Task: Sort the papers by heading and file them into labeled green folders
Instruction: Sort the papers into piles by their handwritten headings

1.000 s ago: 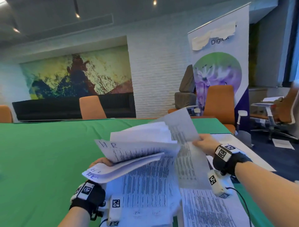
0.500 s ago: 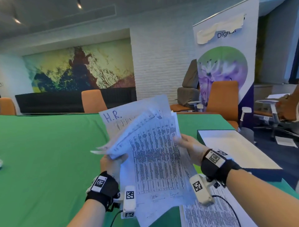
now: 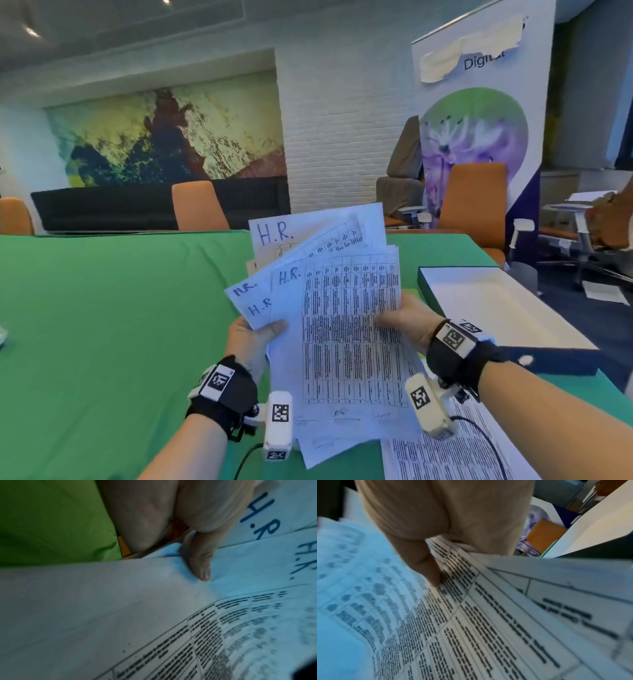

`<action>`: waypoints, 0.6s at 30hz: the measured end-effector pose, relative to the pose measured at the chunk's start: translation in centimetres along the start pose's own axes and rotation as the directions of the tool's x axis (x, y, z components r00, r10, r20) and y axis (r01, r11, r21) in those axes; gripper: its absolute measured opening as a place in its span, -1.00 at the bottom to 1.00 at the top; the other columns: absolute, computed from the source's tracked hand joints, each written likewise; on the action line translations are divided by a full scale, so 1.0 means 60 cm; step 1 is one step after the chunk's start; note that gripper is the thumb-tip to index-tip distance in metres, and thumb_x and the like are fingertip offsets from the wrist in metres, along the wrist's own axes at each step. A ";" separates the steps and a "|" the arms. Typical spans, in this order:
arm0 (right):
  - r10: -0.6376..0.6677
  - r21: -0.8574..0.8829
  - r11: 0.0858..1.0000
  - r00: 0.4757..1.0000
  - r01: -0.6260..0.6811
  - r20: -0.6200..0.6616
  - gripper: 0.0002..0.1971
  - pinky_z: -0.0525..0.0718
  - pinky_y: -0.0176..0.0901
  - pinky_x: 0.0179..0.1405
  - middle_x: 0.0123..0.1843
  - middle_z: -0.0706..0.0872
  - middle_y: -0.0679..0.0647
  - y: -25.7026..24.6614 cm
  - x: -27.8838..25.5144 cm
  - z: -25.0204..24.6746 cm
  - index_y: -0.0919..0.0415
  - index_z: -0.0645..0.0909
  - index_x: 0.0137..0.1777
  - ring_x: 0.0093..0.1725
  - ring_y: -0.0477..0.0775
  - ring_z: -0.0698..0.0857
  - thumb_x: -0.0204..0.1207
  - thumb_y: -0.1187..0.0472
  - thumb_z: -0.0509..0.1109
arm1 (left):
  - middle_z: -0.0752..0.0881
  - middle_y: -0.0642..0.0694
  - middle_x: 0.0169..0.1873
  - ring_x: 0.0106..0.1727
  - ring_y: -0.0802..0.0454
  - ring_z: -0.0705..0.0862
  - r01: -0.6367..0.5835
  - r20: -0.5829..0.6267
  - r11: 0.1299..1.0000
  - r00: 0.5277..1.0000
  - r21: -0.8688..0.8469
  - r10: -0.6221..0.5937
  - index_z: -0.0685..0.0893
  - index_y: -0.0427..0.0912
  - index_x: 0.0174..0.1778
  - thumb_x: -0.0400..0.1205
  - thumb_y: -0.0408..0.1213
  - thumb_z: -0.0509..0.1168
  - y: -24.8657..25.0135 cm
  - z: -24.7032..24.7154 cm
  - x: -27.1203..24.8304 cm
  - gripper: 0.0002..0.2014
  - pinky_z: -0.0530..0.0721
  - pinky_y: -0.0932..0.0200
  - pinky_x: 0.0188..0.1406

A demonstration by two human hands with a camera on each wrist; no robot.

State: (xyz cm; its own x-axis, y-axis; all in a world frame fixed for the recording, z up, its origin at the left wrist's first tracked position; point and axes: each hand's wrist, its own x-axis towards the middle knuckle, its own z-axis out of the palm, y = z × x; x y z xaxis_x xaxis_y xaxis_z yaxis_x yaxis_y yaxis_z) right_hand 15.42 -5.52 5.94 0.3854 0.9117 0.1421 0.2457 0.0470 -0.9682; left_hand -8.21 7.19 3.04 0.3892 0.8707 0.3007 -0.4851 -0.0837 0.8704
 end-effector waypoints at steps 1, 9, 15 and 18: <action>0.032 -0.025 0.999 0.999 -0.032 0.006 -0.36 0.62 0.21 0.29 0.15 0.74 0.22 0.007 0.000 0.004 0.36 0.48 0.33 0.12 0.20 0.74 0.21 0.33 0.53 | 0.84 0.01 -0.18 -0.14 0.06 0.80 0.003 -0.003 0.999 1.000 0.050 -0.003 0.79 -0.16 -0.11 -0.06 -0.24 0.73 -0.001 0.003 -0.003 -0.43 0.77 0.21 -0.25; 0.252 -0.422 0.879 0.967 -0.220 0.022 -0.41 0.67 -0.13 -0.19 0.24 0.60 0.19 0.036 -0.026 -0.029 0.18 0.25 0.55 -0.11 0.09 0.64 0.54 0.27 0.35 | 0.79 -0.11 -0.13 -0.06 -0.08 0.74 0.050 -0.221 0.945 0.975 0.323 0.024 0.75 -0.22 -0.11 0.40 -0.61 0.45 -0.003 0.017 -0.014 -0.75 0.63 0.07 0.00; 0.509 -0.863 0.333 0.843 -0.381 -0.176 0.03 0.56 0.04 0.33 0.53 0.41 0.18 0.121 -0.104 -0.095 0.16 0.10 0.62 0.41 0.20 0.52 0.26 -0.21 0.53 | 0.73 -0.16 -0.04 0.04 -0.17 0.68 0.073 -0.256 0.906 0.966 0.416 0.039 0.74 -0.29 -0.02 0.42 -0.63 0.43 0.001 0.025 -0.031 -0.73 0.61 -0.10 0.15; 0.558 -0.828 0.224 0.764 -0.514 -0.324 0.22 0.57 0.12 0.31 0.50 0.41 0.21 0.156 -0.135 -0.113 0.16 0.08 0.58 0.41 0.27 0.51 0.01 -0.38 0.57 | 0.73 -0.21 0.03 0.04 -0.16 0.67 0.063 -0.235 0.891 0.971 0.450 0.051 0.72 -0.37 0.09 0.43 -0.64 0.42 0.005 0.035 -0.041 -0.69 0.57 0.00 0.12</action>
State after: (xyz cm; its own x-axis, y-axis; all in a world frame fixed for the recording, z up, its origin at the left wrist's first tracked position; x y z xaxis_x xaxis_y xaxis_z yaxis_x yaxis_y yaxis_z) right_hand 20.63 -15.21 -2.87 0.7196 0.5908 -0.3649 0.5932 -0.7962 -0.1194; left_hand -7.69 4.00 3.36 0.1691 0.9549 0.2441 -0.0550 -0.2382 0.9697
